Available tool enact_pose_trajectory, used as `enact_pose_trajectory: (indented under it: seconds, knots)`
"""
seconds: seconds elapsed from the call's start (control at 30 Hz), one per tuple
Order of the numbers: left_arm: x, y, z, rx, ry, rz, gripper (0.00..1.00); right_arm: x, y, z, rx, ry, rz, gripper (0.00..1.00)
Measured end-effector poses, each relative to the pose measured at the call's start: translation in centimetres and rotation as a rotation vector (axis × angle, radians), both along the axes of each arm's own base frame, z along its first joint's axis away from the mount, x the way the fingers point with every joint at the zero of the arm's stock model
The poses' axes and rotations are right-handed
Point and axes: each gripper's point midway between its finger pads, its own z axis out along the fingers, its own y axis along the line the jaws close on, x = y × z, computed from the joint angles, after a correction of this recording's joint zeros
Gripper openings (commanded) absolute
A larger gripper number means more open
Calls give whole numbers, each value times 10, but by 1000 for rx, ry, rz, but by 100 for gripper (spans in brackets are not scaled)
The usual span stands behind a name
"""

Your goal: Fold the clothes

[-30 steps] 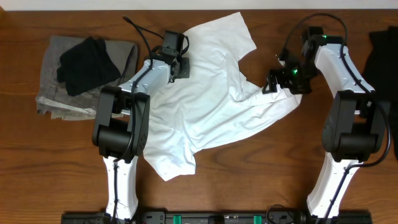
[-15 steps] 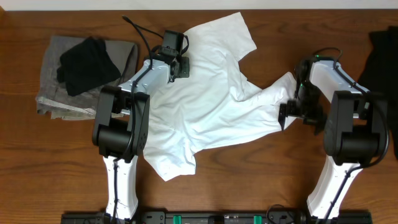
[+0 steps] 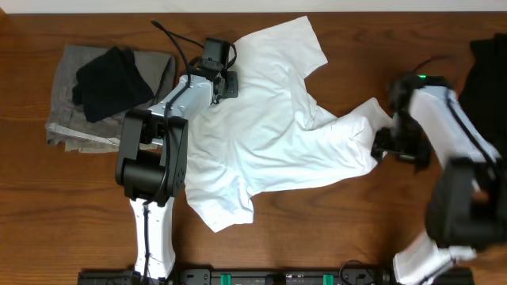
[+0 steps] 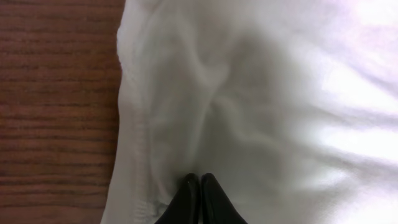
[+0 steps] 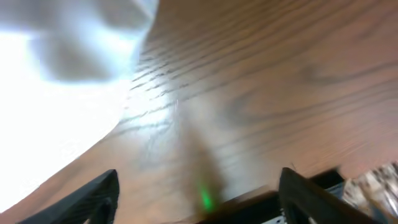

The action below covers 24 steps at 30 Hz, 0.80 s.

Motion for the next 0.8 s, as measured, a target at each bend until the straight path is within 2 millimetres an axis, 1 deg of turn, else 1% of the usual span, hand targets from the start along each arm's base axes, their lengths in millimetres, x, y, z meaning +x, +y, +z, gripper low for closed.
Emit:
enact_pose_trajectory:
  seconds: [0.03,0.1,0.17,0.23,0.3,0.33,0.37,0.43,0.53,0.63,0.67,0.73,0.8]
  knots:
    - [0,0,0,0,0,0,6,5,0,15,8,-71,19,82]
    - [0,0,0,0,0,0,6,20,3,36,31,-203,67,80]
    - [0,0,0,0,0,0,6,38,12,48,81,-313,124,79]
    - [0,0,0,0,1,0,7,57,23,54,143,-401,188,80]
    - [-1,0,-1,2,6,0,6,74,31,55,195,-460,237,91]
    - [-2,1,-1,3,9,0,7,82,33,54,211,-486,258,92]
    - [-3,1,-2,4,14,0,6,94,35,54,223,-525,295,92]
    - [-4,1,-2,5,17,0,6,112,38,51,238,-571,340,93]
    - [-4,1,-2,5,19,0,6,139,41,39,253,-629,405,97]
    - [-4,1,-2,5,19,0,7,163,45,18,276,-658,479,97]
    - [-4,1,-2,5,19,0,7,168,48,11,287,-661,500,96]
    - [-4,1,-2,5,19,0,7,175,55,-11,330,-651,557,94]
    - [-4,1,-2,6,19,0,7,176,61,-27,365,-632,595,92]
